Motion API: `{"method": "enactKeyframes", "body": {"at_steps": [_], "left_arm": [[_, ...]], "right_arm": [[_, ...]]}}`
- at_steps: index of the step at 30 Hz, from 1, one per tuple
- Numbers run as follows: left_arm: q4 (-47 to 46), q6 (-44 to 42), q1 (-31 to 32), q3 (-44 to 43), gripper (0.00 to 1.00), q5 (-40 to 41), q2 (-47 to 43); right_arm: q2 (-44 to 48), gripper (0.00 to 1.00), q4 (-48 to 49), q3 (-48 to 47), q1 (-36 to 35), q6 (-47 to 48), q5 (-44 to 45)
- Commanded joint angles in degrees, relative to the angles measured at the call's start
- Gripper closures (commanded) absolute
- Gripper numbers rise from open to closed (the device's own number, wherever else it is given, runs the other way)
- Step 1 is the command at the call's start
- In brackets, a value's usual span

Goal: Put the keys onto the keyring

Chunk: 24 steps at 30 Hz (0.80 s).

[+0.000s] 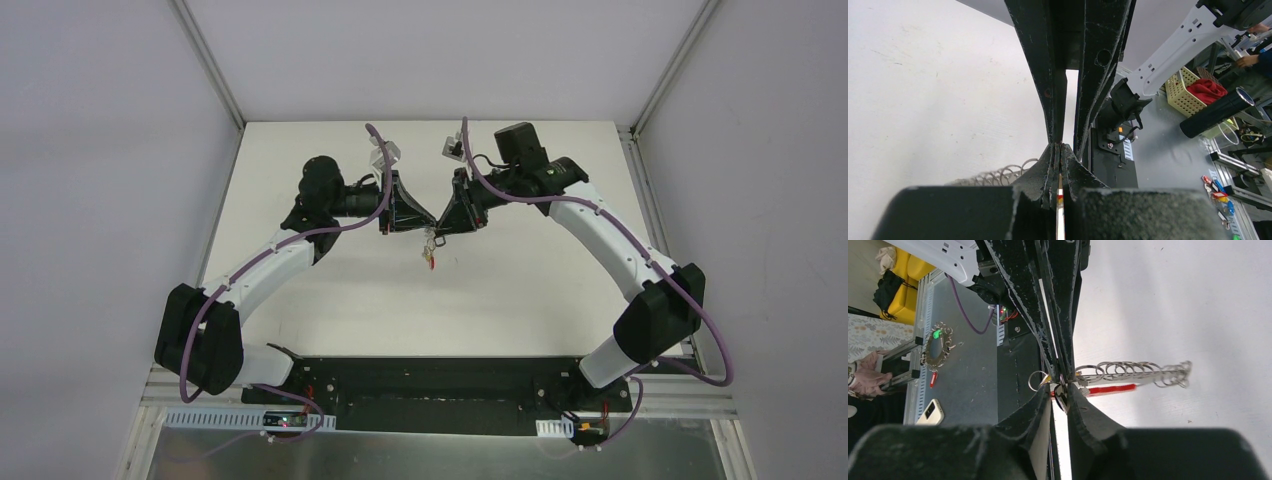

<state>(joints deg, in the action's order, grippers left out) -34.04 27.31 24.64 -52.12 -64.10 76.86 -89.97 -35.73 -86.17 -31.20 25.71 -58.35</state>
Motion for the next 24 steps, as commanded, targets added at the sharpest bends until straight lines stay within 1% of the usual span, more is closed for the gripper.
{"method": "enactKeyframes", "body": {"at_steps": [1, 2, 4, 10, 14, 15, 16, 19, 21, 24], "left_arm": [[-3.9, 0.9, -0.3, 0.0, 1.0, -1.2, -0.5], [-3.9, 0.9, -0.3, 0.0, 1.0, -1.2, -0.6], [-4.0, 0.9, -0.3, 0.1, 1.0, -1.2, -0.6], [-4.4, 1.1, -0.3, 0.3, 1.0, -1.3, -0.3], [-4.2, 0.5, -0.3, 0.1, 1.0, -1.9, -0.2], [-3.6, 0.0, -0.4, -0.2, 0.99, -2.1, -0.1], [-2.7, -0.8, -0.5, -0.6, 0.95, -2.4, -0.2], [4.1, -6.4, -0.7, -2.5, 0.8, -2.3, -0.9], [12.6, -13.5, -0.6, -4.8, 0.74, -1.6, -1.7], [28.6, -27.4, -0.2, -9.3, 0.68, -0.3, -2.0]], "right_arm": [[-0.1, 0.85, 1.7, -2.1, -0.5, -0.3, -1.8], [-0.1, 0.92, 1.6, -2.1, -0.5, -0.3, -1.8], [-0.2, 1.0, 1.8, -2.1, -0.5, -0.5, -1.6], [0.2, 1.0, 1.4, -2.1, -0.5, 0.1, -1.0], [0.8, 1.0, 0.2, -2.0, -0.6, 1.5, 1.4], [0.8, 1.0, -0.2, -2.0, -0.6, 1.8, 2.1], [1.0, 1.0, -0.7, -2.0, -0.8, 2.2, 2.9], [1.0, 1.0, -2.8, -2.2, -2.0, 3.7, 5.5], [0.5, 1.0, -4.6, -2.7, -2.7, 4.8, 7.2], [-0.4, 1.0, -6.9, -3.7, -3.4, 5.6, 8.6]]}}
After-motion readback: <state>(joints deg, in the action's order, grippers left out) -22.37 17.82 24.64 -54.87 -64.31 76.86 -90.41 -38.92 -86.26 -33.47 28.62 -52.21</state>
